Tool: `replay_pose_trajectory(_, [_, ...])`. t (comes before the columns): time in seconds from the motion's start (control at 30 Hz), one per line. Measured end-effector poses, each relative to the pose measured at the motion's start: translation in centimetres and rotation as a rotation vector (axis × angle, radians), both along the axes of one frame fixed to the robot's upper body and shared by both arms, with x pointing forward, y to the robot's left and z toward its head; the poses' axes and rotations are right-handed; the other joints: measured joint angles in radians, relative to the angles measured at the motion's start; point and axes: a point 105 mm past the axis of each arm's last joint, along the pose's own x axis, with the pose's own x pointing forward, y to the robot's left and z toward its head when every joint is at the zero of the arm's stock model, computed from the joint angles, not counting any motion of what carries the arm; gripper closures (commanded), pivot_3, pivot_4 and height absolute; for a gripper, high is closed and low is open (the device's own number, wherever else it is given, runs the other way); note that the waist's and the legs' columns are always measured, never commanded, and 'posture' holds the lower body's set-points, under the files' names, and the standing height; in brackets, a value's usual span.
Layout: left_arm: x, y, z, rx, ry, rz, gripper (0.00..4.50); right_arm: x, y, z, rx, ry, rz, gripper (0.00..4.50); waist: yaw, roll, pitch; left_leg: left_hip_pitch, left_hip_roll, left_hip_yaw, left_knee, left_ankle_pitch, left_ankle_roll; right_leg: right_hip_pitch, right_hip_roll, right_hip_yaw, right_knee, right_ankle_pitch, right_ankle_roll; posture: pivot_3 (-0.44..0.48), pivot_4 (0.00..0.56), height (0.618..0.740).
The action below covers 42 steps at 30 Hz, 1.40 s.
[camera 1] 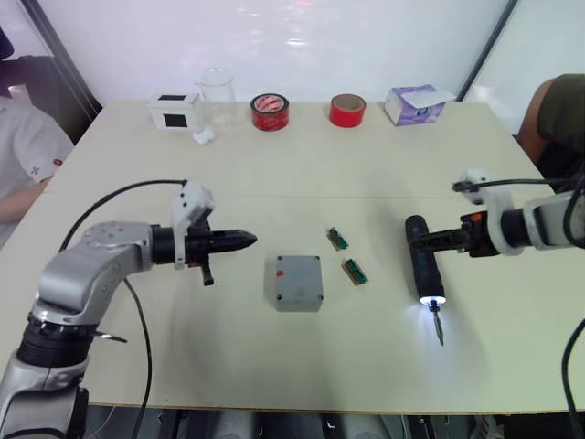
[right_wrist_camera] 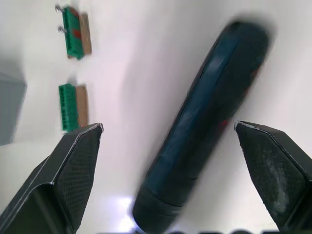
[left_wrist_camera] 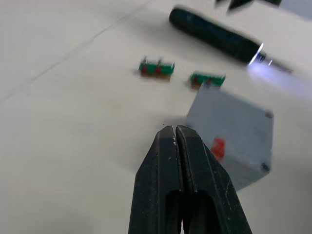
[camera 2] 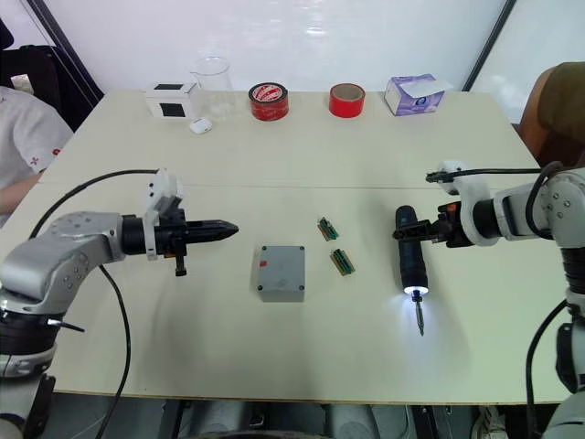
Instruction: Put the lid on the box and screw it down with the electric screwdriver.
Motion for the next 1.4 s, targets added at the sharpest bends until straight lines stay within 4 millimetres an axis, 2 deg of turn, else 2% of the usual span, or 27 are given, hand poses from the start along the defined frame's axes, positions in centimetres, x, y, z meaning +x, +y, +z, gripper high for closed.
replay_pose_trajectory(0.07, [-0.3, -0.1, -1.1, 0.026, 0.018, -0.003, 4.50, -0.4, 1.5, 0.7, -0.027, -0.068, 0.121, 0.02, 0.000, 0.000, 0.000, 0.000, 0.000, 0.000, 0.000, 0.000, 0.000, 0.000, 0.000, 0.000, 0.000, 0.000, 0.000, 0.000, 0.150, 0.740])
replay_pose_trajectory(0.13, [-0.4, -0.4, -1.8, 0.057, 0.015, -0.013, 4.50, -1.7, 3.9, 0.6, -0.012, -0.089, 0.280, 0.02, 0.002, 0.000, 0.000, 0.000, 0.000, 0.000, 0.000, 0.000, 0.000, 0.000, 0.000, 0.000, 0.001, 0.000, 0.000, 0.000, 0.150, 0.740])
replay_pose_trajectory(0.3, [-0.7, -1.1, -3.1, 0.102, 0.018, -0.034, 4.50, -6.1, 8.1, -2.3, 0.009, -0.038, 0.590, 0.02, 0.005, 0.000, 0.000, 0.000, 0.000, -0.001, 0.000, 0.000, 0.000, 0.001, -0.001, -0.001, 0.001, 0.000, 0.000, 0.000, 0.150, 0.740])
replay_pose_trajectory(0.43, [-1.1, -2.0, -3.9, 0.139, 0.013, -0.062, 4.50, -7.8, 10.5, -4.3, 0.043, -0.030, 0.701, 0.02, 0.001, -0.001, -0.001, 0.001, 0.000, 0.000, 0.002, 0.000, 0.000, 0.002, -0.002, -0.001, 0.002, 0.000, 0.000, 0.000, 0.150, 0.740])
replay_pose_trajectory(0.67, [-1.0, -3.2, -4.6, 0.140, 0.007, -0.072, 4.50, -7.8, 13.7, -6.6, 0.097, -0.034, 0.747, 0.02, 0.002, -0.001, -0.001, 0.002, 0.000, -0.002, 0.002, 0.001, -0.001, 0.003, -0.001, -0.001, 0.003, 0.000, 0.000, 0.000, 0.150, 0.740])
replay_pose_trajectory(0.83, [-0.6, -4.0, -4.9, 0.147, -0.005, -0.084, 4.50, -7.6, 15.1, -7.2, 0.147, -0.018, 0.746, 0.02, 0.002, -0.001, -0.001, 0.002, -0.001, -0.002, 0.003, 0.001, -0.001, 0.003, -0.001, -0.001, 0.003, 0.000, 0.000, 0.000, 0.150, 0.740])
replay_pose_trajectory(0.97, [-0.3, -4.1, -4.8, 0.159, -0.024, -0.091, 4.50, -7.5, 15.3, -7.5, 0.153, -0.002, 0.731, 0.02, 0.003, -0.001, -0.001, 0.002, -0.001, -0.002, 0.003, 0.001, -0.001, 0.003, -0.001, -0.002, 0.003, 0.000, 0.000, 0.000, 0.150, 0.740])
replay_pose_trajectory(1.27, [2.2, -4.8, -4.2, 0.135, -0.072, -0.086, 4.50, -7.8, 16.6, -7.5, 0.223, 0.021, 0.723, 0.02, 0.002, -0.001, -0.001, 0.002, -0.001, -0.003, 0.005, 0.001, -0.001, 0.005, -0.001, -0.003, 0.004, 0.000, 0.000, 0.000, 0.150, 0.740])
replay_pose_trajectory(1.4, [3.0, -4.5, -4.6, 0.178, -0.102, -0.081, 4.50, -7.7, 16.6, -7.1, 0.238, 0.013, 0.713, 0.02, 0.002, -0.001, -0.001, 0.002, -0.001, -0.003, 0.005, 0.001, -0.001, 0.005, -0.001, -0.003, 0.004, 0.000, 0.000, 0.000, 0.150, 0.740])
